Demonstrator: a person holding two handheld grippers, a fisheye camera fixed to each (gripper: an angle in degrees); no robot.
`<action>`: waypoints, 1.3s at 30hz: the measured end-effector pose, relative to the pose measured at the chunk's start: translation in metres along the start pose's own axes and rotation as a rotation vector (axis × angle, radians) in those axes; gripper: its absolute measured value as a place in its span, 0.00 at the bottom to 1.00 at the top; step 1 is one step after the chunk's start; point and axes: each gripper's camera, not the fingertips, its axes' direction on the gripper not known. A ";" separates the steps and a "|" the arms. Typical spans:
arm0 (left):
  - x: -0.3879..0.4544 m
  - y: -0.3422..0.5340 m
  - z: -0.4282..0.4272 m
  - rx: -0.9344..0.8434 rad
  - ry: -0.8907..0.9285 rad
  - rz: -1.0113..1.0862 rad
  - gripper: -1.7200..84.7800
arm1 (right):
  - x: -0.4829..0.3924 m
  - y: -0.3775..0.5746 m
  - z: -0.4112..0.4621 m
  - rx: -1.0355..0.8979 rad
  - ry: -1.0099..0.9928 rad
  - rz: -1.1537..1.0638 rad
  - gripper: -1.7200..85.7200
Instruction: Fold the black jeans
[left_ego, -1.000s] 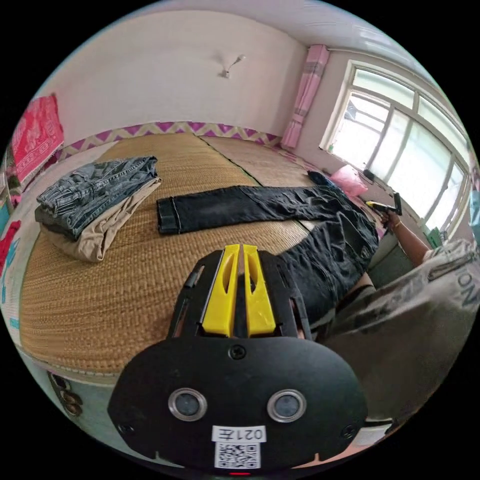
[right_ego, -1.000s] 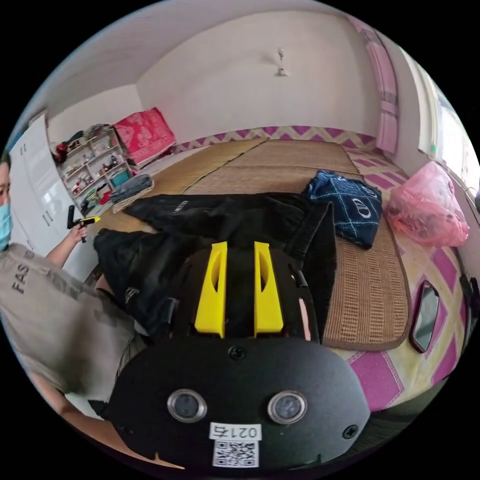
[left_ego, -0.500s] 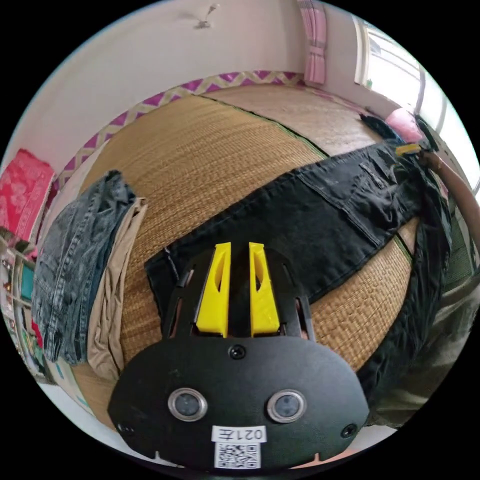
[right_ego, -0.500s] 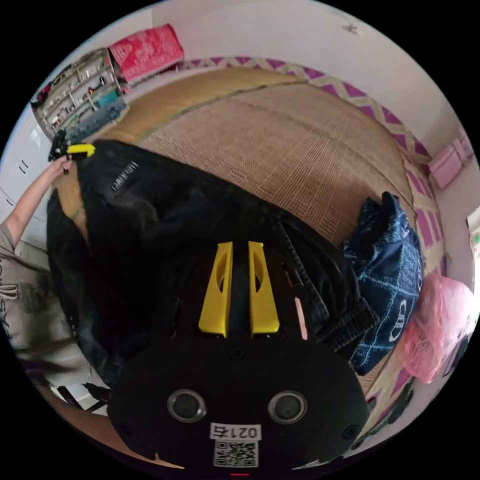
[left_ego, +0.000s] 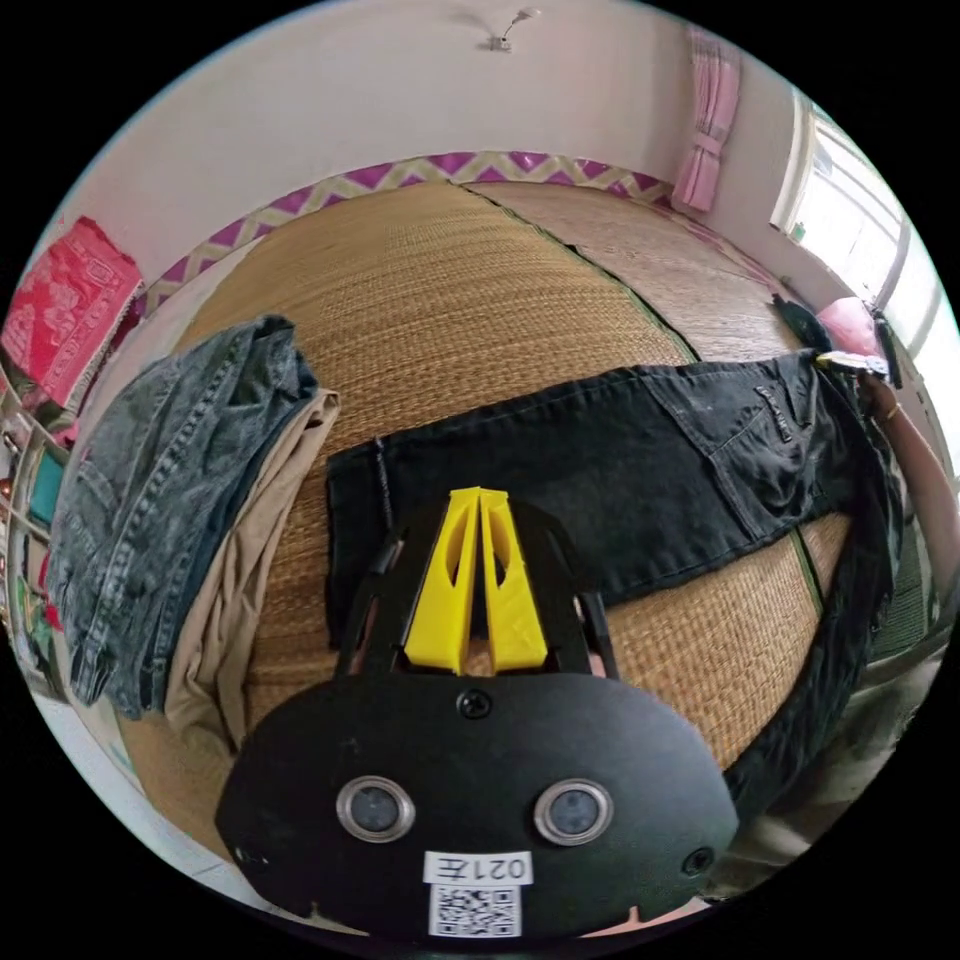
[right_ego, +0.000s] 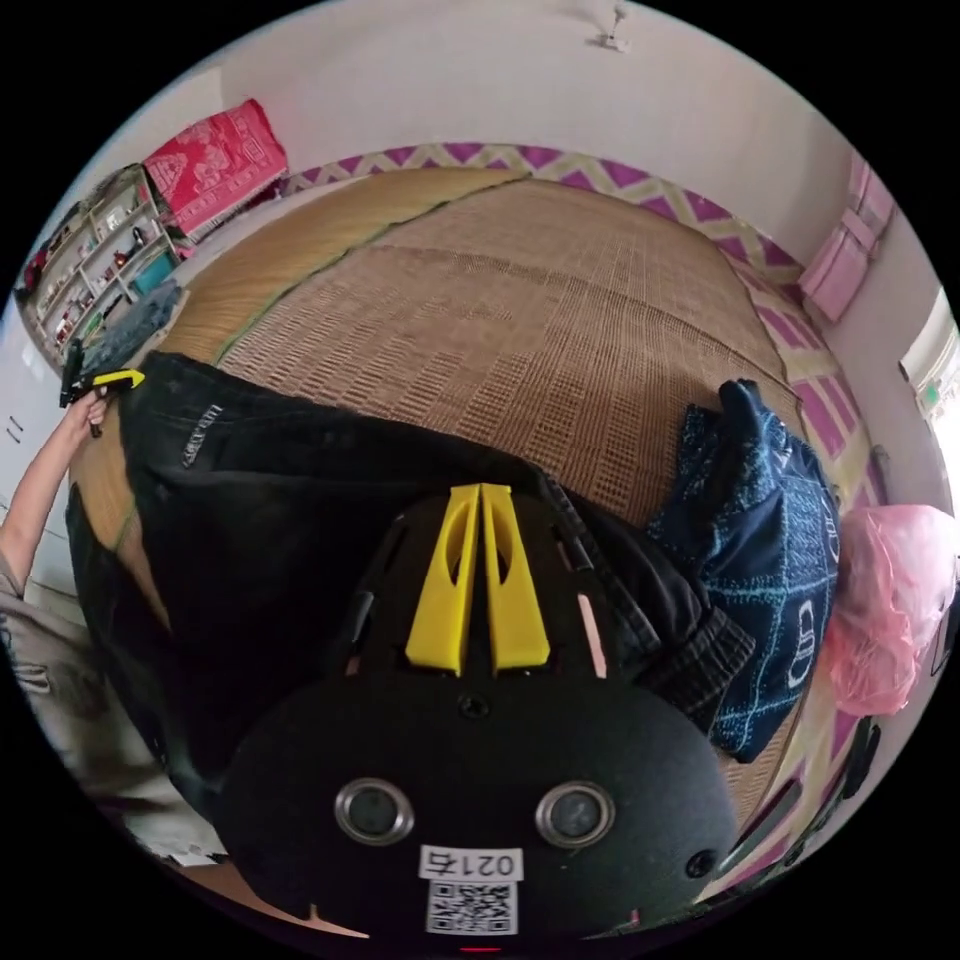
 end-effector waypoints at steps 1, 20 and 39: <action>0.001 0.009 -0.007 0.017 0.004 0.013 0.01 | -0.005 0.016 -0.022 0.063 -0.028 -0.008 0.02; 0.137 0.334 -0.138 0.206 0.093 0.100 0.01 | -0.127 0.381 -0.094 0.048 0.008 -0.103 0.01; 0.015 0.530 -0.151 0.341 0.607 -0.871 0.19 | 0.019 0.562 -0.119 0.324 -0.415 0.848 0.14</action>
